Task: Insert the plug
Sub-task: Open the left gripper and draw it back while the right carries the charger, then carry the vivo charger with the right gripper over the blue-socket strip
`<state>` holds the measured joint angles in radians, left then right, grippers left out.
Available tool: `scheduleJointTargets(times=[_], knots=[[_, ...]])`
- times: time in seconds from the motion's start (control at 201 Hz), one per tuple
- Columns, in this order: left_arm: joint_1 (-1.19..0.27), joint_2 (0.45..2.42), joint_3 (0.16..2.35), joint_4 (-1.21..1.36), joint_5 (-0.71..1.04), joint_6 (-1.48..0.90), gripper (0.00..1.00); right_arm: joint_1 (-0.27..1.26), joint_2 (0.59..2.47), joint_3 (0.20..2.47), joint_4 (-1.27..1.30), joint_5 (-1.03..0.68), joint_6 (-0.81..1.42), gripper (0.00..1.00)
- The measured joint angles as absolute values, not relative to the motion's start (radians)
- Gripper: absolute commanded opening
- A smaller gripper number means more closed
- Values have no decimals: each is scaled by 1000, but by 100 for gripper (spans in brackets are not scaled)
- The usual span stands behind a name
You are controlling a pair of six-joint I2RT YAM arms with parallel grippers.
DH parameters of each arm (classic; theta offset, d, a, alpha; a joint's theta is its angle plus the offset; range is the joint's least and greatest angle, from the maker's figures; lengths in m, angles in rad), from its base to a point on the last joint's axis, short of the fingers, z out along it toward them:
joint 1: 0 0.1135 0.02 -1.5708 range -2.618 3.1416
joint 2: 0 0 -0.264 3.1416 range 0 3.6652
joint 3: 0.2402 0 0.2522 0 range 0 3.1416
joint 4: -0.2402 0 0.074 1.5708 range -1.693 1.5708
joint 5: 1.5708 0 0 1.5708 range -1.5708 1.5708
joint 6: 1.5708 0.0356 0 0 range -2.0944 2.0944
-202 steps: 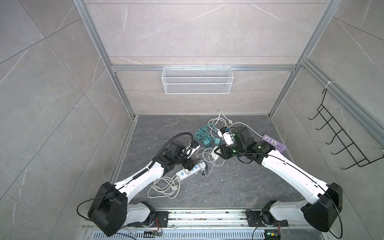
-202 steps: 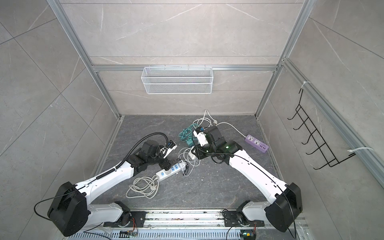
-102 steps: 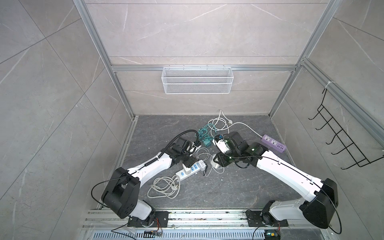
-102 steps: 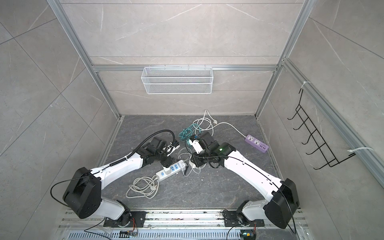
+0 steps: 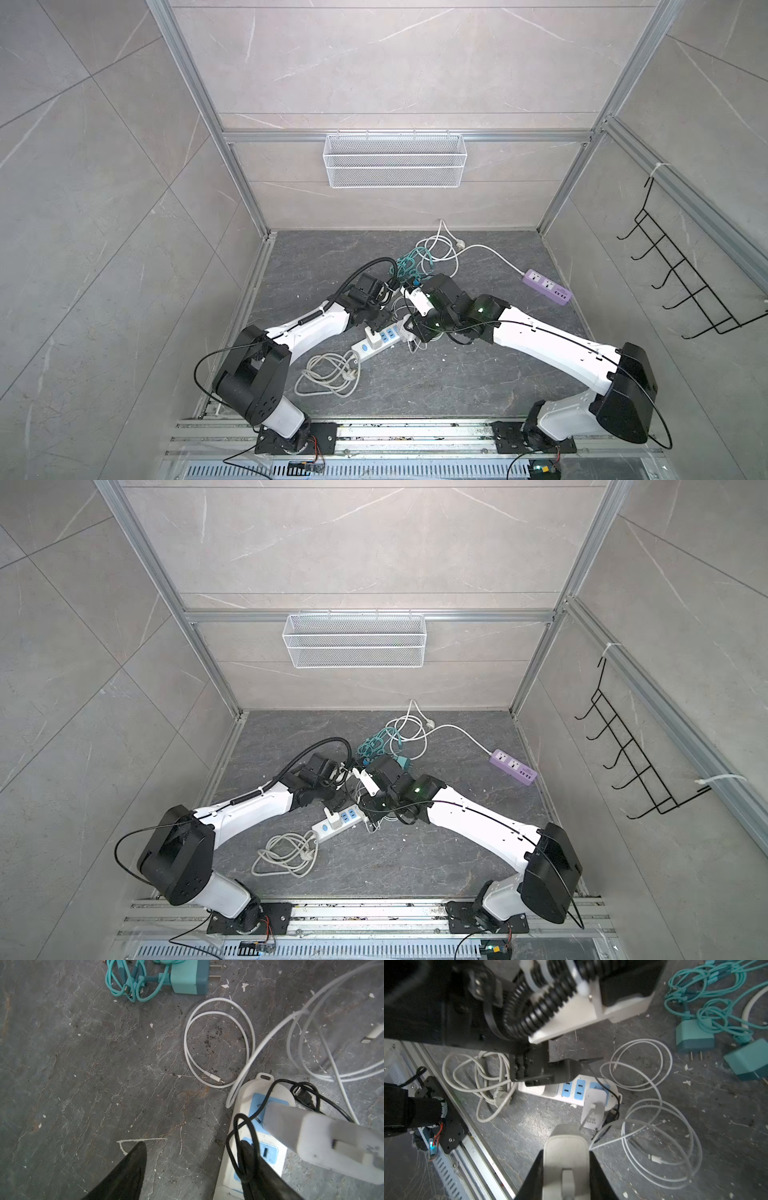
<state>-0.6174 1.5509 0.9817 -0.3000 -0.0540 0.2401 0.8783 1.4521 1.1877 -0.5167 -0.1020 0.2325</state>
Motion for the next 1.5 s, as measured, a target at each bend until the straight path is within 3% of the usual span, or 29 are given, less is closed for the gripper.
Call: scheduleJointTargets(times=[0.458, 0.951, 1.503], knots=[[-617, 1547, 975, -217, -100, 113, 72, 928, 1516, 1156, -353, -59, 274, 7], [-614, 1438, 912, -148, -81, 5, 91, 934, 1576, 1151, -308, 19, 289, 7], [-611, 1392, 897, -128, -44, -29, 99, 934, 1670, 1145, -236, 72, 315, 6]])
